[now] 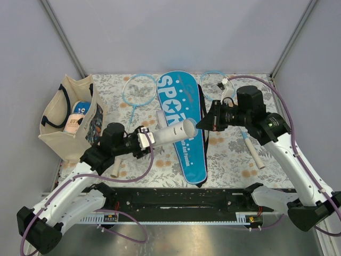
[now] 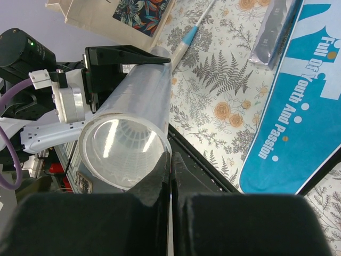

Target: Pack up the badminton gear

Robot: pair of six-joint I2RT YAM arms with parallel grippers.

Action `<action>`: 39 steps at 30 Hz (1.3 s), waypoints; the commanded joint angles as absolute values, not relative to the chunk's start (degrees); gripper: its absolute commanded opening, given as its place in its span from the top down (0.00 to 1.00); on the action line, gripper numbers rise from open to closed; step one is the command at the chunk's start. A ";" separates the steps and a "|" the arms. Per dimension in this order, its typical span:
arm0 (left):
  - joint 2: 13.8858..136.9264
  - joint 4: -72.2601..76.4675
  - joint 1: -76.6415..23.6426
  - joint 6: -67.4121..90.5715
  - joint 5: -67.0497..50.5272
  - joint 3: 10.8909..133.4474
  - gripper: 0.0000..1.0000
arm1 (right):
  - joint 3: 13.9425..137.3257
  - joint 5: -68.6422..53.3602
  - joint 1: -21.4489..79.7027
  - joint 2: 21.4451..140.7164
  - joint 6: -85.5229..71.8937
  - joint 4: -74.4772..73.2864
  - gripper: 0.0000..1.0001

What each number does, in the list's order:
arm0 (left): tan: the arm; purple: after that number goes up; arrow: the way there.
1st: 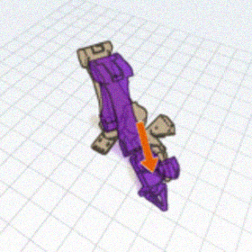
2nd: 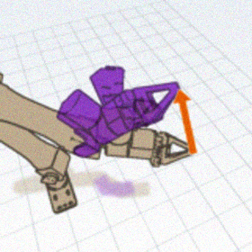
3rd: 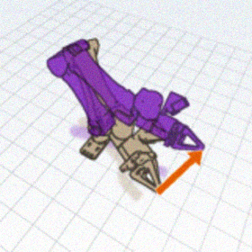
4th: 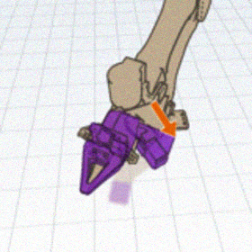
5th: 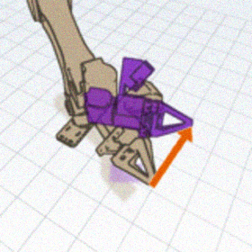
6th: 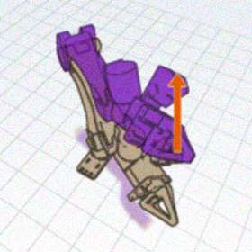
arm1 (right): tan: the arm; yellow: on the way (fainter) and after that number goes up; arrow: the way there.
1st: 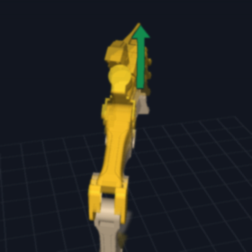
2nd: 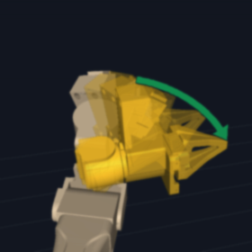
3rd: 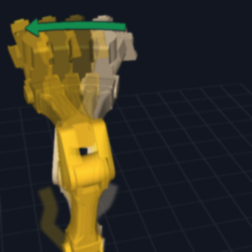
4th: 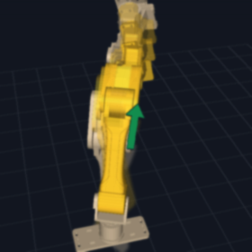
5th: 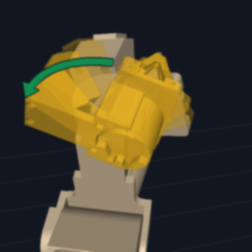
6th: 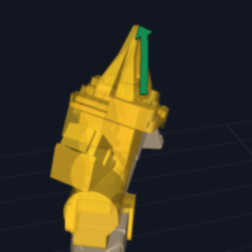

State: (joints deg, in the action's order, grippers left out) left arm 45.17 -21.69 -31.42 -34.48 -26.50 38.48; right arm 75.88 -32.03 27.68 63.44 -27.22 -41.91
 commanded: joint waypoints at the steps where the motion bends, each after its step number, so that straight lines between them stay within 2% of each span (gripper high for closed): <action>1: 45.17 -19.25 -31.81 -35.68 -26.02 41.66 0.49 | 79.45 -29.71 29.53 64.33 -26.46 -41.66 1.00; 24: 46.32 -19.60 -32.17 -35.77 -25.05 42.28 0.49 | 79.63 -19.34 33.57 65.74 -22.33 -47.02 1.00; 39: 47.02 -19.60 -32.52 -36.12 -24.61 42.10 0.50 | 81.03 -20.57 34.98 66.97 -23.55 -45.79 1.00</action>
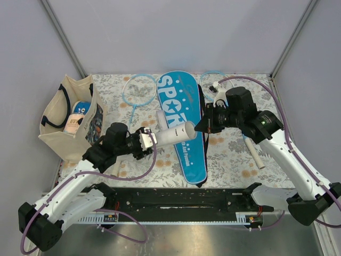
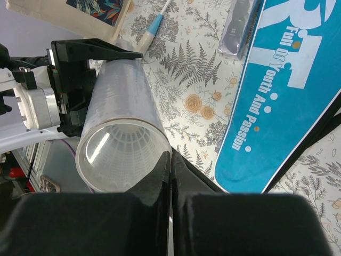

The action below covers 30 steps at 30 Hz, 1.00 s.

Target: Pack up the badminton gear

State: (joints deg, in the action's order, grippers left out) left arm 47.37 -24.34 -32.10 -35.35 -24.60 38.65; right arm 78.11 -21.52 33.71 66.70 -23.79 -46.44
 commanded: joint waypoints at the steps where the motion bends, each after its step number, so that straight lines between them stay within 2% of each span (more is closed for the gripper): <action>1: 47.02 -19.60 -32.52 -36.21 -24.61 42.10 0.50 | 81.04 -20.31 35.15 66.97 -23.47 -45.88 1.00; 8: 47.02 -19.60 -32.70 -36.12 -24.52 42.10 0.50 | 80.51 -19.51 35.68 67.94 -23.47 -46.67 1.00; 15: 46.76 -19.60 -32.78 -36.12 -24.35 42.01 0.50 | 81.12 -19.78 35.77 67.59 -24.26 -46.23 0.83; 19: 46.76 -19.60 -32.78 -35.95 -24.43 42.01 0.50 | 81.12 -20.83 35.77 67.68 -24.61 -45.97 0.70; 30: 47.28 -14.07 -33.05 -29.36 -27.86 41.84 0.53 | 74.80 -23.20 36.56 67.41 -29.88 -39.30 0.62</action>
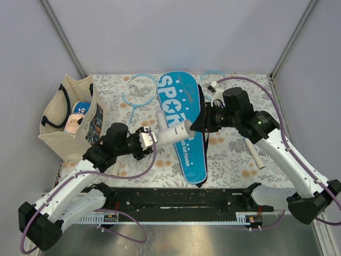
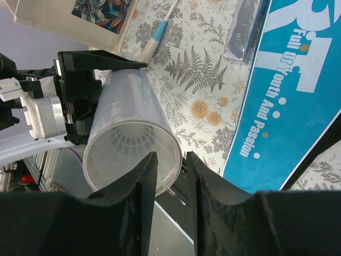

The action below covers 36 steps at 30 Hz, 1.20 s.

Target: Pack up the badminton gear

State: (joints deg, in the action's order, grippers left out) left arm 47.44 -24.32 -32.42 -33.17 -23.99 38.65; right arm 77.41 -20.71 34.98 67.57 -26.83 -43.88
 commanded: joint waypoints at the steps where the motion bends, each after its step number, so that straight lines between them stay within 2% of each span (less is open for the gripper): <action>1: 47.37 -13.45 -33.13 -28.14 -27.86 42.01 0.53 | 74.01 -22.51 36.91 67.50 -30.49 -38.59 0.61; 8: 49.30 -9.58 -33.48 -21.36 -29.18 42.89 0.54 | 70.31 -19.69 38.85 68.55 -32.96 -35.51 0.58; 13: 50.54 -9.67 -33.75 -19.08 -27.69 43.59 0.56 | 72.41 -17.31 38.85 69.43 -32.35 -36.73 0.55; 20: 50.36 -10.28 -33.66 -19.07 -27.77 44.21 0.56 | 75.93 -21.45 40.78 72.33 -24.18 -39.90 0.53; 24: 50.80 -10.63 -33.75 -17.67 -26.90 45.26 0.56 | 75.59 -18.47 40.96 71.72 -25.04 -40.69 0.52; 29: 50.36 -10.81 -33.66 -13.98 -25.05 45.35 0.57 | 76.12 -8.80 39.30 68.65 -29.87 -39.82 0.36; 33: 48.52 -7.74 -33.75 -10.03 -25.05 43.07 0.57 | 72.00 -6.77 35.43 62.60 -35.76 -32.28 0.23; 36: 46.94 -5.28 -33.75 -5.64 -25.23 42.45 0.56 | 67.34 -4.58 34.80 56.09 -37.61 -24.02 0.09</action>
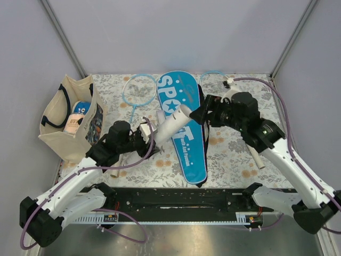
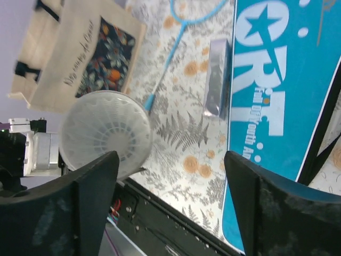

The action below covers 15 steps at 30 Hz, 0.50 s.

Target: Pack up the badminton gear

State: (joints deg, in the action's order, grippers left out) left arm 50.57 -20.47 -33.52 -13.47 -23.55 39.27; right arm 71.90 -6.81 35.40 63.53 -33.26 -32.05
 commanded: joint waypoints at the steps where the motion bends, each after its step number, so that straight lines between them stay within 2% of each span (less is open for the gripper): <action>1: 46.67 -5.01 -33.75 -3.71 -25.14 42.63 0.55 | 65.24 -4.48 34.80 53.81 -37.88 -20.17 0.04; 2: 46.67 -4.92 -33.75 -1.95 -24.96 43.15 0.54 | 62.69 -5.18 34.89 51.79 -37.88 -16.39 0.01; 8: 48.07 -1.86 -33.66 11.93 -27.77 45.97 0.55 | 51.95 -12.99 34.81 45.00 -36.83 7.35 0.00; 12: 47.64 7.00 -33.84 20.63 -30.23 43.95 0.54 | 49.75 -20.47 35.24 47.10 -38.49 15.63 0.00; 15: 47.37 9.84 -33.84 22.50 -30.15 42.80 0.53 | 49.22 -19.43 36.03 49.91 -40.08 17.13 0.01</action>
